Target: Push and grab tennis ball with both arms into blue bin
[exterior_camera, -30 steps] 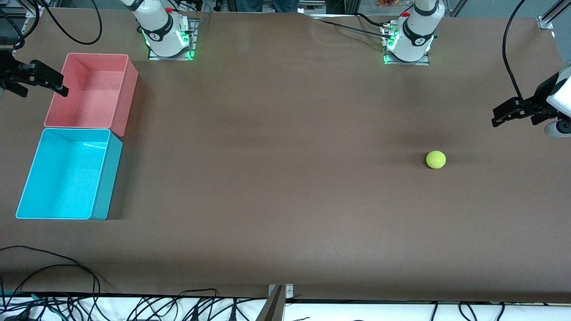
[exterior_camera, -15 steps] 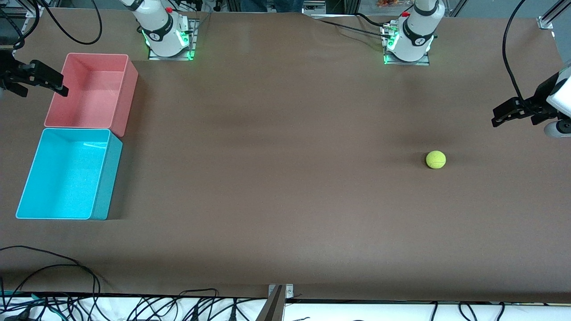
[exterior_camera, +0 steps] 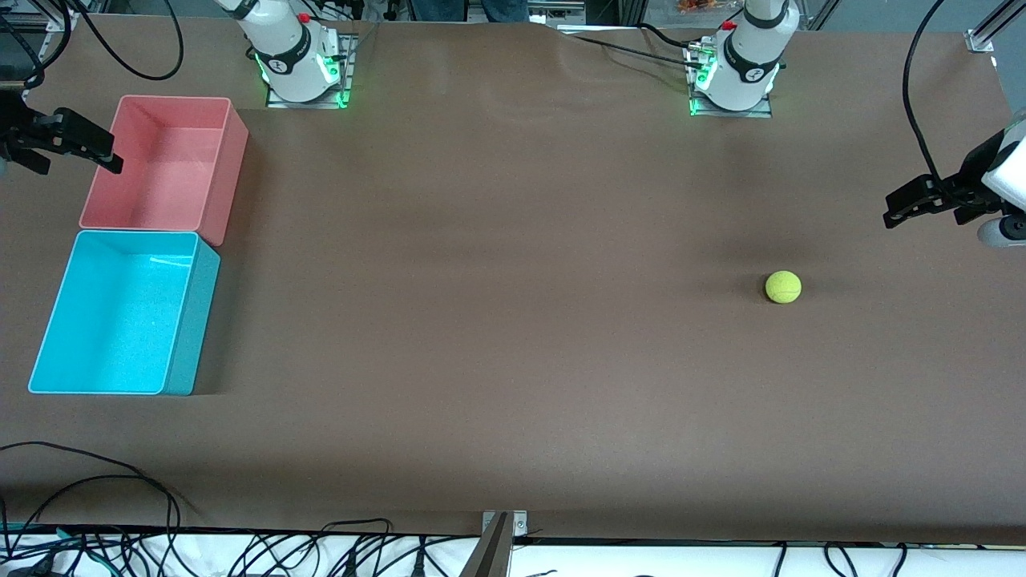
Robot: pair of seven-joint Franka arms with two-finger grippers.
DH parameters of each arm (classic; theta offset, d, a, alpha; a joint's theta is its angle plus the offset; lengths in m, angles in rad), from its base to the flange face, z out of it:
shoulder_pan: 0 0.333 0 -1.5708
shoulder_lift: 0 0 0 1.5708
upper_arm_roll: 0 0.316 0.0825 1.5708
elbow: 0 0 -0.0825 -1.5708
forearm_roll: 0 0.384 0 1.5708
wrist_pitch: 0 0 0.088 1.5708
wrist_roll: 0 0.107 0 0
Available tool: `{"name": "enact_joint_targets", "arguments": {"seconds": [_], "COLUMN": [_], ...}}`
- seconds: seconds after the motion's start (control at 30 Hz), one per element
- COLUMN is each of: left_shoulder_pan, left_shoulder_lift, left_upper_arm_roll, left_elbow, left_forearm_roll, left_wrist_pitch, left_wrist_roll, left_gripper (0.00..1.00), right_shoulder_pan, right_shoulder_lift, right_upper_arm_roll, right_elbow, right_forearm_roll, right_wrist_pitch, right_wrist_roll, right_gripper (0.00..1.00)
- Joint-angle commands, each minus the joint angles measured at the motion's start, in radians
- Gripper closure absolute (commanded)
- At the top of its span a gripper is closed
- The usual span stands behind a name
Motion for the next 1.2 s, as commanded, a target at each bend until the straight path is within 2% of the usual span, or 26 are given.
{"name": "enact_joint_targets", "arguments": {"seconds": [0.0,1.17], "left_shoulder_pan": [0.003,-0.005], "left_shoulder_lift": [-0.019,0.010], "left_upper_arm_roll": [0.002,0.002], "left_elbow": [-0.015,0.011], "left_forearm_roll": [-0.011,-0.011], "left_wrist_pitch": [-0.003,-0.003], "left_wrist_roll": [0.014,0.005], "left_gripper": [0.00,0.00], "right_shoulder_pan": [0.007,0.006], "right_shoulder_lift": [0.006,0.006], "right_upper_arm_roll": [-0.002,-0.002], "right_elbow": [0.024,0.024], "right_forearm_roll": [-0.001,-0.001], "right_wrist_pitch": [-0.021,-0.021], "right_wrist_roll": [0.014,0.014], "right_gripper": [0.00,0.00]}}
